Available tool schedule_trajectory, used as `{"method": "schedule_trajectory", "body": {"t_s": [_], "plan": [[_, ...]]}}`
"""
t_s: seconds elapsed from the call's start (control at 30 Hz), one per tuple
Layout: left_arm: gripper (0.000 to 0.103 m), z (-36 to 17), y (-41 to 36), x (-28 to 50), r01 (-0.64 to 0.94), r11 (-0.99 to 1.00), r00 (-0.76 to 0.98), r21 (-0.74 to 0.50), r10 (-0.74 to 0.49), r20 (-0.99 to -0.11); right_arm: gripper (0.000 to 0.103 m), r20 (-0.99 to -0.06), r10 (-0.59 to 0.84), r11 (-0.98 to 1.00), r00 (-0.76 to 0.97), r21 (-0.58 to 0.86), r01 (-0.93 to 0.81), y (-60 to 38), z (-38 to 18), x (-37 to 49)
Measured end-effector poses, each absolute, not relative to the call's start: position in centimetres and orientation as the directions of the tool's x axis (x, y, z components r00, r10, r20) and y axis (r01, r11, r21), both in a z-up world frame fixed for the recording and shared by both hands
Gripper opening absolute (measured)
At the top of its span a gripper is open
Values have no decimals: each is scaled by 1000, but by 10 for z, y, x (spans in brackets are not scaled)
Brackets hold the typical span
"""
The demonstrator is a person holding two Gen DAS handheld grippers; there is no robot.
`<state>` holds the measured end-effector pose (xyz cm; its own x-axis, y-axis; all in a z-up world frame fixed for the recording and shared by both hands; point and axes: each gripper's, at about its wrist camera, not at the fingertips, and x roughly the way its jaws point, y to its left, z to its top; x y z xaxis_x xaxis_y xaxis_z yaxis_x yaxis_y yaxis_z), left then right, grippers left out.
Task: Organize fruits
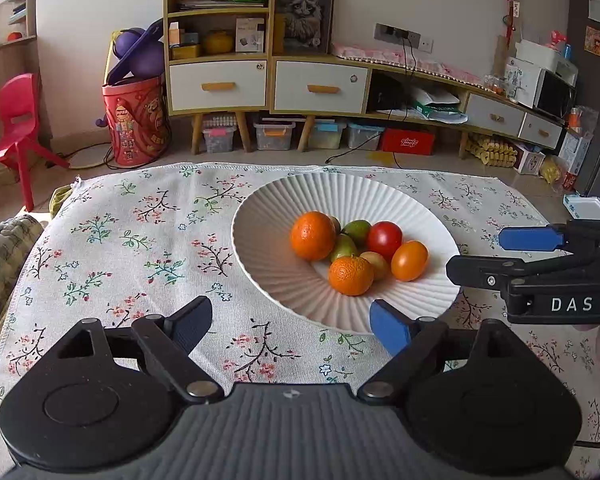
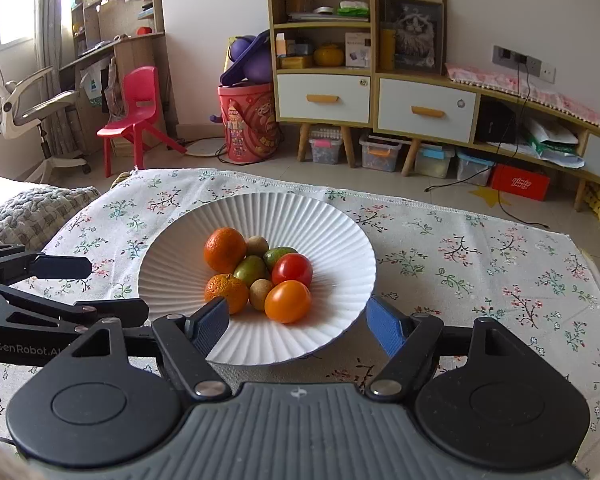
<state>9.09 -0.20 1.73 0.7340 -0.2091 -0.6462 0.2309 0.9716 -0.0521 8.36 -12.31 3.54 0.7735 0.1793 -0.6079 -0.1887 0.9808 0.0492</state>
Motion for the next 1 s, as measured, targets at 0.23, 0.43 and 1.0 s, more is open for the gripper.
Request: {"method": "schedule_trajectory", "body": {"t_s": [0.23, 0.43, 1.0], "plan": [[90, 24, 2, 68, 174, 984, 725, -47, -160, -670, 82, -616, 168, 980, 769, 20, -198, -116, 38, 70], [92, 29, 3, 49, 139, 990, 716, -37, -127, -686, 87, -646, 145, 981, 750, -6, -194, -107, 41, 55], [92, 30, 5, 22, 16, 1000, 673, 12, -2, -739, 97, -679, 111, 988, 726, -1, -152, -98, 42, 30]]}}
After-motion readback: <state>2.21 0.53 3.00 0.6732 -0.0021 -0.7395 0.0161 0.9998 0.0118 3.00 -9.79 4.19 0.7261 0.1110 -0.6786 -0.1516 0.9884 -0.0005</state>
